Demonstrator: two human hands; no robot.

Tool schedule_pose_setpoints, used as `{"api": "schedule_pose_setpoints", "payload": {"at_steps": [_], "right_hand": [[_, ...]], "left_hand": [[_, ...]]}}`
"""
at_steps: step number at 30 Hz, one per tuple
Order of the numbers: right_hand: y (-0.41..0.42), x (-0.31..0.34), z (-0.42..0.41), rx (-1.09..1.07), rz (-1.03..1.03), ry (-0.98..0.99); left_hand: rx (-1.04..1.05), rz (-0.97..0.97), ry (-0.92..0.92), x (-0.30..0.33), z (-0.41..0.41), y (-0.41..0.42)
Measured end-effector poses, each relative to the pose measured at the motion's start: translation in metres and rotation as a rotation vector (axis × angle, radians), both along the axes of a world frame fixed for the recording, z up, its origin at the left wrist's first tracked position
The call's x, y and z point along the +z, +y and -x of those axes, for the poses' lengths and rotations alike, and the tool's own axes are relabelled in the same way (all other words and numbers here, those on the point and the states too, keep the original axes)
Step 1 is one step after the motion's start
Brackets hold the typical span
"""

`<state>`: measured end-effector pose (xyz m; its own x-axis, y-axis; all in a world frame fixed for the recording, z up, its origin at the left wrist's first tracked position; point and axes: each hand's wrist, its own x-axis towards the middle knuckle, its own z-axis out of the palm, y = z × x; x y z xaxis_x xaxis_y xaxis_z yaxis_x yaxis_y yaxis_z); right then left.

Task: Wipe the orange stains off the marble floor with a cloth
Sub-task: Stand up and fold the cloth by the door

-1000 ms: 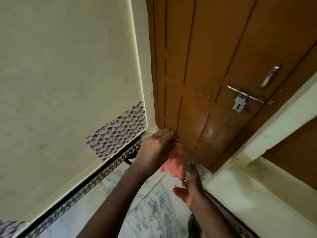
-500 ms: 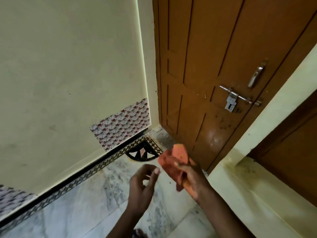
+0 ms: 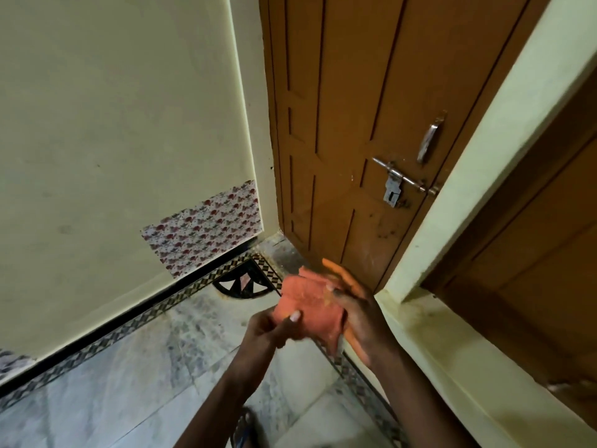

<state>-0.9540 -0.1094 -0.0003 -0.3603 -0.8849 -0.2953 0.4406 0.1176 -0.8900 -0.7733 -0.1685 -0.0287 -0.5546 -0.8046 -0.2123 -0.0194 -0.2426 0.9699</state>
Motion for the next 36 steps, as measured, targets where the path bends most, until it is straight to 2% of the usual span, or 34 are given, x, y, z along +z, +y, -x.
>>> {"api": "schedule_pose_setpoints", "payload": {"at_steps": [2,5,7,11,14,17,20,24,27,30,33,36], "right_hand": [[-0.003,0.002,0.001,-0.098,-0.029,-0.053],[-0.011,0.001,-0.001,-0.196,-0.177,-0.324],[-0.013,-0.007,-0.001,-0.253,-0.257,-0.422],[-0.022,-0.018,-0.007,-0.299,-0.337,-0.41],[-0.029,-0.026,-0.014,-0.243,-0.424,-0.292],[-0.034,-0.033,-0.02,-0.174,-0.424,-0.175],[-0.041,-0.033,-0.03,-0.201,-0.342,-0.102],[-0.057,-0.033,-0.047,-0.234,-0.284,0.13],[-0.069,-0.029,-0.058,-0.252,-0.254,0.315],[-0.073,-0.027,-0.065,-0.252,-0.288,0.508],[-0.077,-0.024,-0.071,-0.243,-0.305,0.666],[-0.083,-0.023,-0.076,-0.264,-0.339,0.69]], "left_hand": [[0.024,0.009,0.01,0.003,0.004,-0.005],[0.019,0.016,0.033,0.009,0.007,-0.018],[0.003,0.01,0.035,0.006,0.009,-0.029],[-0.037,0.044,0.002,0.001,0.008,-0.047],[-0.076,0.196,-0.058,-0.004,0.002,-0.06],[-0.085,0.302,-0.12,-0.016,-0.007,-0.079],[-0.053,0.265,-0.114,-0.022,-0.017,-0.094],[0.003,0.201,-0.111,-0.022,-0.023,-0.109],[0.02,0.244,-0.14,-0.025,-0.03,-0.123],[-0.007,0.43,-0.22,-0.026,-0.034,-0.133],[-0.003,0.517,-0.197,-0.017,-0.037,-0.135],[-0.022,0.423,-0.163,-0.019,-0.038,-0.139]]}}
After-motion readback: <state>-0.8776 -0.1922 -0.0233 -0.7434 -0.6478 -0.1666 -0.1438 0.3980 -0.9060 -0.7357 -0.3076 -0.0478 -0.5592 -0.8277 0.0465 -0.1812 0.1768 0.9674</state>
